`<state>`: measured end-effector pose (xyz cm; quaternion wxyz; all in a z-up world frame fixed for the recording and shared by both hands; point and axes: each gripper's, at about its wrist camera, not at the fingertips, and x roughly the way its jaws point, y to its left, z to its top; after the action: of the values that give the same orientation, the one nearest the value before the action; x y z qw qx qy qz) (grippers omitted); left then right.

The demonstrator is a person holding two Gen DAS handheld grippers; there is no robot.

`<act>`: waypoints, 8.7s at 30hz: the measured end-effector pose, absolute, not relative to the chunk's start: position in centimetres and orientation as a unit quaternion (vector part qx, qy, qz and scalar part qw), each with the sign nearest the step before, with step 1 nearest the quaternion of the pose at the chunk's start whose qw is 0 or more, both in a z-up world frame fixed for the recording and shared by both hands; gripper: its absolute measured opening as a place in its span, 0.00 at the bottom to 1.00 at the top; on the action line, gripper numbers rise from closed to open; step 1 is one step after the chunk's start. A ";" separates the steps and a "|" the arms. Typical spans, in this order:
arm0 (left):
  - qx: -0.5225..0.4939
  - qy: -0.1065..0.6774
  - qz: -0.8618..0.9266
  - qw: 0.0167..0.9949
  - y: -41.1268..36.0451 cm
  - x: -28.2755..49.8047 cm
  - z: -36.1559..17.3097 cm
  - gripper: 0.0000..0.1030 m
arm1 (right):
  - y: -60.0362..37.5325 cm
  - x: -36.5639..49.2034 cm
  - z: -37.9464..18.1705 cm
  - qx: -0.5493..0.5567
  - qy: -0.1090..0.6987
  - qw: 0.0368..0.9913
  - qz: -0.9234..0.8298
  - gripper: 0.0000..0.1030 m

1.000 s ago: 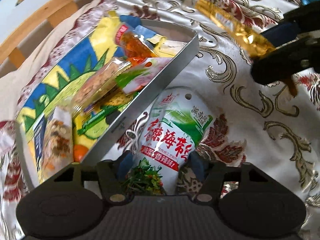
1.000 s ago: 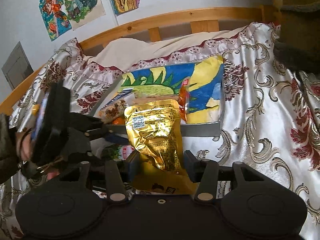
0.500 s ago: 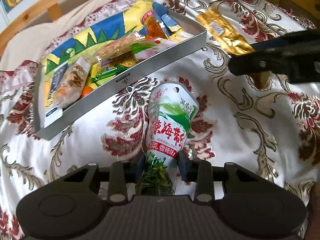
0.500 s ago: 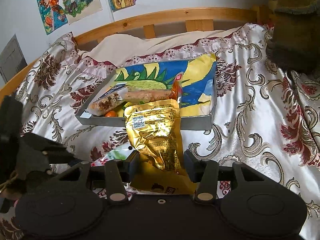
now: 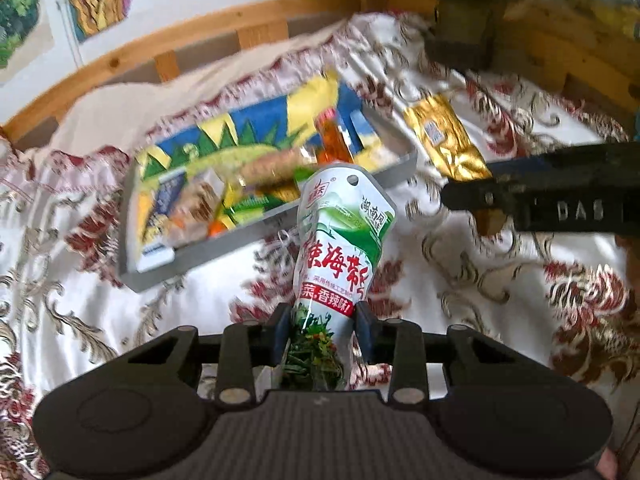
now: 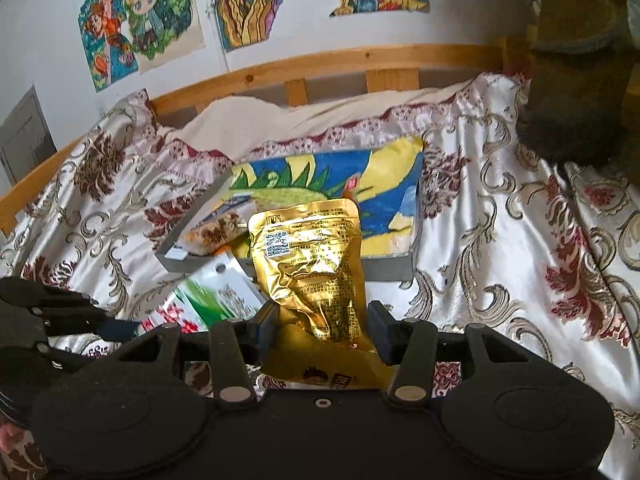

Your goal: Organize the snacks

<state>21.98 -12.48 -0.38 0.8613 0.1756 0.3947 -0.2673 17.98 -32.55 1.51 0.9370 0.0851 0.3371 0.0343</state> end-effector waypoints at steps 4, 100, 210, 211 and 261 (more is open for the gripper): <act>0.167 0.372 -0.254 0.877 -12.6 21.5 1.6 0.37 | -32.5 17.2 2.6 0.088 0.308 0.946 0.037 0.49; -0.032 0.301 -0.189 0.934 -16.7 36.4 0.3 0.87 | -38.2 30.7 -0.9 0.119 0.272 0.952 -0.073 0.88; -0.017 0.283 -0.001 0.959 0.5 4.8 1.6 1.00 | -24.1 2.5 2.7 0.045 0.256 0.964 -0.055 0.99; -0.018 0.283 -0.002 0.959 0.5 4.8 1.6 1.00 | -24.1 2.5 2.6 0.045 0.256 0.964 -0.055 0.99; -0.036 0.303 -0.009 0.952 1.0 5.0 1.0 1.00 | -23.8 2.5 2.5 0.027 0.253 0.966 -0.039 0.99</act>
<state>4.98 0.99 1.01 0.9521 -0.0364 0.3034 -0.0089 2.49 -23.78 2.47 0.9663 0.0271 0.2529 -0.0390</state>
